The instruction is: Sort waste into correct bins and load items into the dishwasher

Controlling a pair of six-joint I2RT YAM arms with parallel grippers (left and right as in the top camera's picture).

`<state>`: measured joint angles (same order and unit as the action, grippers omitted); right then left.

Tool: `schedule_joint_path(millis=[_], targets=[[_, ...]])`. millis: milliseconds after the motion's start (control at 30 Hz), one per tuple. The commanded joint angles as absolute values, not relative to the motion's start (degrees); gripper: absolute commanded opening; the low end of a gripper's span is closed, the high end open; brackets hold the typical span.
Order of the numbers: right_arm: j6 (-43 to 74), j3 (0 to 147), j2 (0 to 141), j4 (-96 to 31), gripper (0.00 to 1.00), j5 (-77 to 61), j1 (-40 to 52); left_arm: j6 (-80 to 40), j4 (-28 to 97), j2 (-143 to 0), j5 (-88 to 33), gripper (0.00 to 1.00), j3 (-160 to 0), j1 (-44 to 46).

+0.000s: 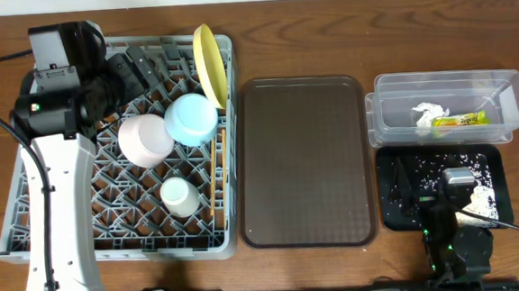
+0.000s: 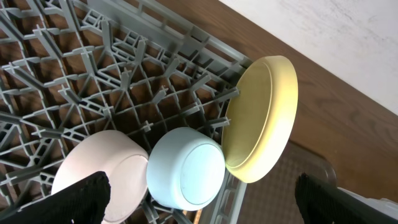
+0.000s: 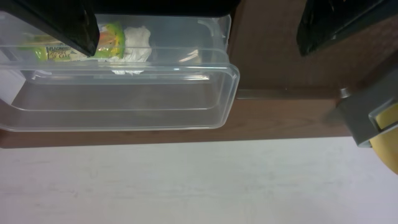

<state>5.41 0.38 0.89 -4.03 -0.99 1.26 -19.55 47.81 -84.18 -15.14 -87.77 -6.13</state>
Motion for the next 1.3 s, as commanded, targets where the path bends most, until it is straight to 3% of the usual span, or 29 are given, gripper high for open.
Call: schedule_joint_path(millis=[0, 567, 767, 1267], targets=[[4.6, 0.3, 0.4, -4.3, 0.99, -0.4, 1.5, -19.8, 48.0, -83.3, -15.8, 0.96, -87.9, -6.3], [4.6, 0.3, 0.4, -4.3, 0.99, -0.4, 1.5, -19.5, 48.0, -78.9, -15.6, 0.96, -87.8, -6.3], [4.6, 0.3, 0.4, -4.3, 0.99, -0.4, 1.5, -19.4, 53.3, -64.4, -15.8, 0.96, -82.0, -6.3], [4.6, 0.3, 0.4, -4.3, 0.99, -0.4, 1.5, -19.4, 53.5, -18.9, -15.8, 0.96, -47.9, -6.3]])
